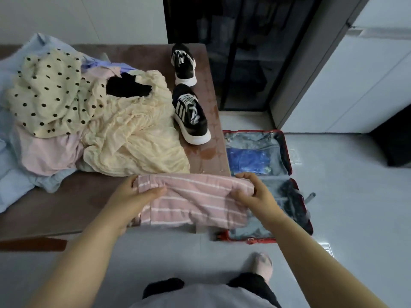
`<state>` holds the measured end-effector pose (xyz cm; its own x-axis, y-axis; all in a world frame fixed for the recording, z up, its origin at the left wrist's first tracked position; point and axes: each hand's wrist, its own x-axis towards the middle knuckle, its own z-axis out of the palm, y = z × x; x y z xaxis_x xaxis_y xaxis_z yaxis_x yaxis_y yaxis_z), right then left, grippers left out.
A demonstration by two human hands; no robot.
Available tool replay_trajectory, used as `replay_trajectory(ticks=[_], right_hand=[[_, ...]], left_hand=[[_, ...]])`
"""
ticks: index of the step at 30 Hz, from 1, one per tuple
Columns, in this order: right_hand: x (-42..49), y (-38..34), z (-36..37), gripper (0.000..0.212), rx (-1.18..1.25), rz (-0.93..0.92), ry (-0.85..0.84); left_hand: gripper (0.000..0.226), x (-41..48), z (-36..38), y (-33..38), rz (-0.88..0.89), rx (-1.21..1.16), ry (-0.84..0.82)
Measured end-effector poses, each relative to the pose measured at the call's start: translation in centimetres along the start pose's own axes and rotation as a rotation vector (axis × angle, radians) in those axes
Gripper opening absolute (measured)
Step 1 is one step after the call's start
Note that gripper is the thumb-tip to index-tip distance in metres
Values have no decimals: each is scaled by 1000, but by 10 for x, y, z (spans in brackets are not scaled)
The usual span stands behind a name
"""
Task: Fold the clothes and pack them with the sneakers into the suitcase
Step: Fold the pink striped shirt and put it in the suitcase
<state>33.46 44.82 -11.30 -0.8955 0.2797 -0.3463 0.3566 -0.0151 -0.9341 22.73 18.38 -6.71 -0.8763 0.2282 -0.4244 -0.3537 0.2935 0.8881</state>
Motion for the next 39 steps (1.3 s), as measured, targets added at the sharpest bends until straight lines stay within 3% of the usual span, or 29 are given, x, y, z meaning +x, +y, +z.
replay_trajectory(ticks=[4,6,9,11,18,21,25,32,35,39], right_hand=[[3,24,-101,41,-33,195,115],[6,40,-159,64,-25,296,124],[7,65,-235,117,0,407,34],[9,80,-270,131,-118,436,11],[39,145,-311,47,-185,572,330],[63,190,-318,23,-390,586,332],[112,254,-340,22,-450,550,345],[263,403,-388,41,-610,483,354],[322,473,-404,51,-474,443,401],[391,566,-422,39,-513,382,518]], left_hand=[[58,19,106,1,-136,-31,-114],[66,28,169,-1,-142,-100,-157],[69,38,259,-13,-227,-141,-142],[64,47,308,-28,-319,-180,-116],[74,73,402,-96,-462,-86,-18],[87,106,425,-131,-425,90,-40],[96,168,470,-183,-334,215,-128],[62,327,580,-318,-227,227,-145],[63,395,616,-381,-218,152,-145],[77,466,656,-463,-175,161,-172]])
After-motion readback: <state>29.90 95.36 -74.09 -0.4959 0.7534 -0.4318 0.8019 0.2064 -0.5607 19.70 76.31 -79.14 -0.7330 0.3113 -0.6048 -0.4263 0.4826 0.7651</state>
